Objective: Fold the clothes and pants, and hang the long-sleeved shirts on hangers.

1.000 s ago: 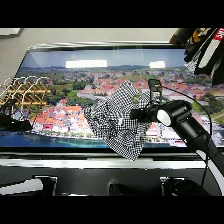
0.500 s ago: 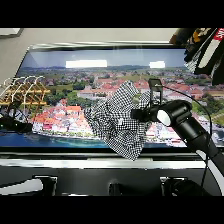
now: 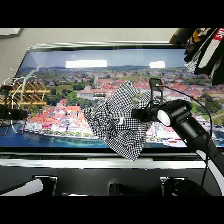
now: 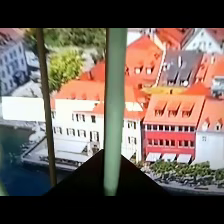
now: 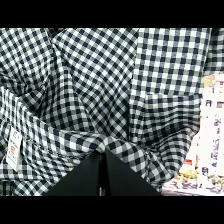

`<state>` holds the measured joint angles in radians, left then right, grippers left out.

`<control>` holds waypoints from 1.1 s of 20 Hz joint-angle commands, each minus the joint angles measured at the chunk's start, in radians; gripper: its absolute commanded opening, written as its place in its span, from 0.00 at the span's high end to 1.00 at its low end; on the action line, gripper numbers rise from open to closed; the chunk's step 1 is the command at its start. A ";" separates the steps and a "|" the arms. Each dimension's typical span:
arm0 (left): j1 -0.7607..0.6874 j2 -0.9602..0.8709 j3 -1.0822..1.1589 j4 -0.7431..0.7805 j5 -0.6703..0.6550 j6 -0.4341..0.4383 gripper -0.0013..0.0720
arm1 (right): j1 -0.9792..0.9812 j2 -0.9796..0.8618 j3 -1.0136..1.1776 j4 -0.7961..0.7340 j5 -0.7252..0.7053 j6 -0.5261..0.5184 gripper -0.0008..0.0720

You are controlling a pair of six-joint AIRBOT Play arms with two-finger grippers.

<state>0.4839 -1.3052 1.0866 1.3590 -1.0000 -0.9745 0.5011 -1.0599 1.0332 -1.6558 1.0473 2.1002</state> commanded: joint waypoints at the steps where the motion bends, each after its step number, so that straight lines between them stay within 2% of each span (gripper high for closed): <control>1: -0.011 0.079 0.076 -0.017 0.031 -0.061 0.95 | 0.001 -0.001 0.000 -0.019 0.000 0.013 0.95; 5: -0.067 0.212 0.115 -0.016 0.031 -0.081 0.95 | 0.001 -0.001 0.000 -0.040 -0.003 0.018 0.95; 7: -0.135 0.291 0.092 -0.017 -0.029 -0.081 0.96 | 0.001 -0.001 0.000 -0.060 -0.004 0.052 0.95; 9: -0.245 0.399 0.008 -0.017 -0.110 -0.039 0.96 | 0.001 -0.001 0.000 -0.080 -0.003 0.092 0.95; 13: -0.521 0.620 -0.170 -0.030 -0.269 -0.040 0.95 | 0.001 -0.001 0.000 -0.162 -0.002 0.167 0.95; 15: -0.670 0.689 -0.204 -0.035 -0.327 -0.128 0.95 | 0.000 -0.001 0.000 -0.206 0.000 0.232 0.95; 17: -0.793 0.725 -0.212 -0.036 -0.349 -0.225 0.95 | 0.000 0.000 0.002 -0.226 0.010 0.353 0.95; 19: -0.900 0.739 -0.212 -0.035 -0.365 -0.227 0.95 | 0.000 -0.001 0.002 -0.226 0.002 0.435 0.95; 22: -1.008 0.736 -0.216 -0.031 -0.372 -0.210 0.95 | -0.015 -0.001 0.002 -0.207 0.022 0.460 0.96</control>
<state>-0.4046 -0.5877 0.8818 1.3262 -1.3396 -1.1717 0.4976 -1.0599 1.0348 -1.8641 1.0515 2.4847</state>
